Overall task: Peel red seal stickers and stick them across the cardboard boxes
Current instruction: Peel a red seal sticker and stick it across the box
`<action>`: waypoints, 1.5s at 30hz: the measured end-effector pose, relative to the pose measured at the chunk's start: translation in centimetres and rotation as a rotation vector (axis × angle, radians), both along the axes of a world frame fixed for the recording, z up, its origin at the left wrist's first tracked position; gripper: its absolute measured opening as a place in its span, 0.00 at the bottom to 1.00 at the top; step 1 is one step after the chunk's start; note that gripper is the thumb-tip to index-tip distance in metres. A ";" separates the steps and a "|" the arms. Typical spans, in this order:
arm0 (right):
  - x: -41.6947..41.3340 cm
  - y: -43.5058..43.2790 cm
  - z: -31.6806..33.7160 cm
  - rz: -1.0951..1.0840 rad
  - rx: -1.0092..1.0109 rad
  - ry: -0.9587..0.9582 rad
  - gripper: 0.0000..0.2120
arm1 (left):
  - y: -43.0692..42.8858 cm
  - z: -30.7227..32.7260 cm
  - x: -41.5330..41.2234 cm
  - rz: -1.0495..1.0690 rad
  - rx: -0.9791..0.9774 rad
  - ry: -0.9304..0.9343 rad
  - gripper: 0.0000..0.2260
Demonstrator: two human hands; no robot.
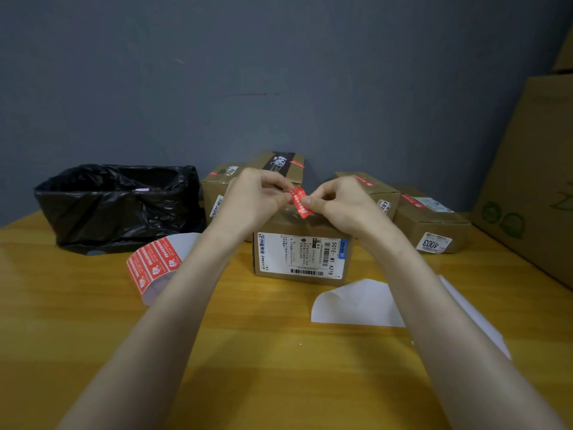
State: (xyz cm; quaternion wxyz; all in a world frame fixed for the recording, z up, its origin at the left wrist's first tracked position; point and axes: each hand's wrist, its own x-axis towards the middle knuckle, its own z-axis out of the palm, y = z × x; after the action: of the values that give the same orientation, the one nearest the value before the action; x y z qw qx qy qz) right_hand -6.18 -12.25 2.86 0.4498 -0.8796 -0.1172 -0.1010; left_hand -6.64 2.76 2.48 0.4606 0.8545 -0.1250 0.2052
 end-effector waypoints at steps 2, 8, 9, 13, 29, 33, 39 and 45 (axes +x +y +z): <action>-0.1 0.4 -0.2 -0.027 0.003 -0.050 0.09 | 0.1 0.0 -0.1 0.033 0.044 -0.043 0.04; -0.7 2.7 -1.2 -0.039 0.044 -0.227 0.10 | 0.6 0.3 -0.3 0.038 -0.207 -0.001 0.02; -0.8 3.0 -1.2 -0.035 0.042 -0.257 0.08 | 0.9 0.3 -0.3 0.006 -0.304 0.049 0.02; -1.3 4.0 -1.0 -0.050 -0.010 -0.369 0.04 | 2.6 0.6 -0.5 -0.044 -0.414 0.141 0.05; 0.5 9.7 1.7 -0.016 -0.026 -0.323 0.13 | 8.7 3.0 0.2 0.007 -0.278 0.226 0.06; 1.2 10.3 2.4 0.024 0.029 -0.237 0.40 | 9.8 3.0 0.3 0.058 -0.253 0.221 0.06; 2.3 12.7 2.8 -0.032 -0.013 -0.209 0.35 | 10.9 2.8 1.3 0.170 -0.279 0.139 0.05; 3.9 14.2 2.5 -0.053 0.001 -0.261 0.08 | 13.3 3.1 2.2 0.277 -0.425 0.090 0.05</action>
State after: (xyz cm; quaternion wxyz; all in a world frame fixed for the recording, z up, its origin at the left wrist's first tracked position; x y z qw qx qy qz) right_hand -2.30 1.95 5.32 0.4282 -0.8616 -0.1516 -0.2263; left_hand -4.40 16.09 5.62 0.6024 0.7558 0.0600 0.2496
